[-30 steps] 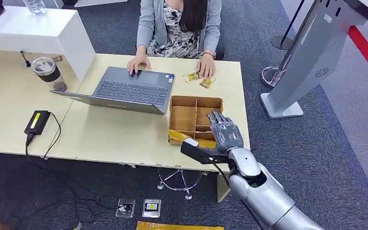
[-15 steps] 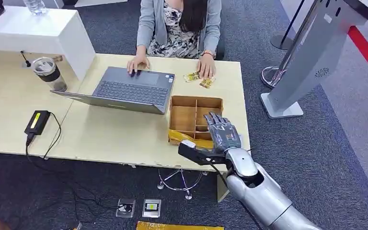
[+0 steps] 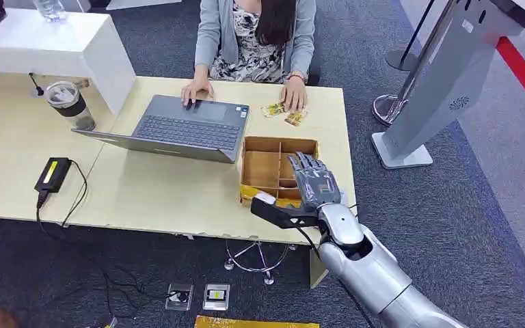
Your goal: Pass the card to the sensor for recognition and then transmit it.
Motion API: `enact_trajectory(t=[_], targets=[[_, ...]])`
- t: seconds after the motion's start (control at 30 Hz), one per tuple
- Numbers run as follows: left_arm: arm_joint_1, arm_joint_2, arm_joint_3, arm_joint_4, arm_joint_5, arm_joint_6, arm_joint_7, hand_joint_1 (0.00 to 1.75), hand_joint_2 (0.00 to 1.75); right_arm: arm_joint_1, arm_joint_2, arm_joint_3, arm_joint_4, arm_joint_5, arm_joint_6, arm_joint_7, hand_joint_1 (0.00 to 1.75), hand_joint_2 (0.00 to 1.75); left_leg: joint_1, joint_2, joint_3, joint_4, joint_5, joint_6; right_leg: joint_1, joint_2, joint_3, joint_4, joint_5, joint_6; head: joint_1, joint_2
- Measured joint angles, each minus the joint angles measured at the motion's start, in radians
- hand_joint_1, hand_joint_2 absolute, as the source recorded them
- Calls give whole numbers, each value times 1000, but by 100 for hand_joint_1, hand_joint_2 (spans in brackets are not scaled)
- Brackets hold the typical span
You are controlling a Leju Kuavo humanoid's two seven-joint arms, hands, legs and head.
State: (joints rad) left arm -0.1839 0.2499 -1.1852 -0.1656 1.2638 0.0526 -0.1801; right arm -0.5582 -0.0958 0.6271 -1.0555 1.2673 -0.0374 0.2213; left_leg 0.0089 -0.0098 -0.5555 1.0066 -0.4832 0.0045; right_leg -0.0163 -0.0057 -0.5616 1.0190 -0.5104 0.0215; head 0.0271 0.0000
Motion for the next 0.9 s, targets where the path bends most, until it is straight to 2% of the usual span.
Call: enact_trajectory(t=[0.5, 0.9], targets=[[0, 0, 0, 0, 4, -5, 3, 0, 0, -19, 13, 1, 113, -16, -79, -18, 0, 175, 0, 0, 0, 0, 0, 0, 0, 0, 0, 0, 0, 0, 0, 0], [0, 2, 0, 0, 2, -6, 3, 0, 0, -44, 33, 9, 192, -32, -115, -30, 0, 175, 0, 0, 0, 0, 0, 0, 0, 0, 0, 0, 0, 0, 0, 0]])
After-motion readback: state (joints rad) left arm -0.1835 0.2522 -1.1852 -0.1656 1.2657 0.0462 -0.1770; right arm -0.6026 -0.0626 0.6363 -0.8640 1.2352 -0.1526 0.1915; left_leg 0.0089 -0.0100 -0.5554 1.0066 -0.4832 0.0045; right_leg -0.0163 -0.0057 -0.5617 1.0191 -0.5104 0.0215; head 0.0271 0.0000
